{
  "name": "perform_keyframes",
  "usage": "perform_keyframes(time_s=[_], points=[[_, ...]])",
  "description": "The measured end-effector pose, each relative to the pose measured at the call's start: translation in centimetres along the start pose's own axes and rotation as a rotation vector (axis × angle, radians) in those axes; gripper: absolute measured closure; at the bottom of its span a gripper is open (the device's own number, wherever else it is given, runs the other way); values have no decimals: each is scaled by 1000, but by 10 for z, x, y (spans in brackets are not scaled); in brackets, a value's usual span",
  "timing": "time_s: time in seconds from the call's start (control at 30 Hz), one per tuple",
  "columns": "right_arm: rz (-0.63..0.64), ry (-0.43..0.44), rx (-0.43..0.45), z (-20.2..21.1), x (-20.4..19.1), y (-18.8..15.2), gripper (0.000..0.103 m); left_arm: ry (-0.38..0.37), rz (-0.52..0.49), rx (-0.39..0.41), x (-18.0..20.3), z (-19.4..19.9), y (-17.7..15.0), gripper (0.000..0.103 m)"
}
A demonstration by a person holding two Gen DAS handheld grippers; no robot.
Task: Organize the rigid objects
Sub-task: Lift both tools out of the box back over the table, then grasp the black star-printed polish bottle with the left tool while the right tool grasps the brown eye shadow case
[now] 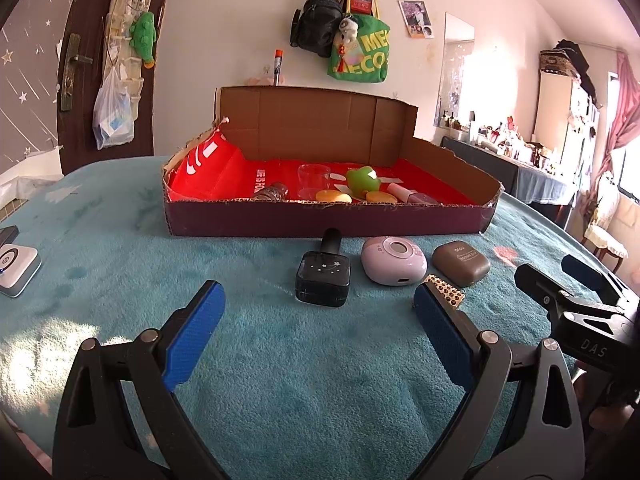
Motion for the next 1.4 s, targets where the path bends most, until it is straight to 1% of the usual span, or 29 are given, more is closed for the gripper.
perform_keyframes(time_s=[0.17,0.33,0.53,0.67,0.77,0.87,0.93,1.0,1.07,1.13,1.17,1.2,1.23,1.27,1.3,1.33,1.4], points=[[9,4,-15,-2,-3,4,0,5,-10,-49,-3,-7,5,6],[34,22,-31,-5,-8,12,0,1,-4,-76,-8,-11,13,6],[34,43,-124,-23,-11,20,0,-6,-47,-132,-7,-24,24,6],[19,65,-202,-38,-10,25,0,-6,-68,-207,-6,-41,28,7],[15,78,-259,-50,-10,29,0,-35,-82,-265,-3,-53,31,7],[5,110,-320,-62,-10,32,0,-46,-114,-297,2,-62,33,8],[-1,126,-347,-68,-10,33,0,-48,-143,-312,6,-67,34,13],[8,138,-377,-75,-12,34,0,-63,-157,-343,9,-74,35,26],[24,148,-405,-80,-16,33,4,-77,-149,-368,8,-79,34,33],[29,166,-433,-86,-18,30,14,-75,-155,-362,9,-80,35,37],[29,174,-444,-88,-18,29,16,-79,-160,-360,10,-81,35,45],[29,181,-455,-90,-18,28,21,-87,-163,-359,10,-82,36,51],[32,186,-459,-91,-19,28,25,-95,-164,-359,11,-83,36,53],[36,189,-455,-91,-19,28,28,-108,-164,-356,12,-84,37,60],[40,202,-449,-90,-20,29,37,-119,-166,-350,13,-83,37,69],[45,223,-448,-91,-22,29,48,-121,-169,-347,15,-82,37,69],[82,226,-448,-90,-28,28,50,-106,-185,-334,18,-80,37,69]])
Point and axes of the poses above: each gripper's, at about its wrist camera, not at the fingertips, and z roughly against the way its jaws point, x to its right, y to its top, the point moved 2 cm from there along -z, roughly the way its jaws point, and after that the axes turned 12 degrees about y, right-handed, at the moved point
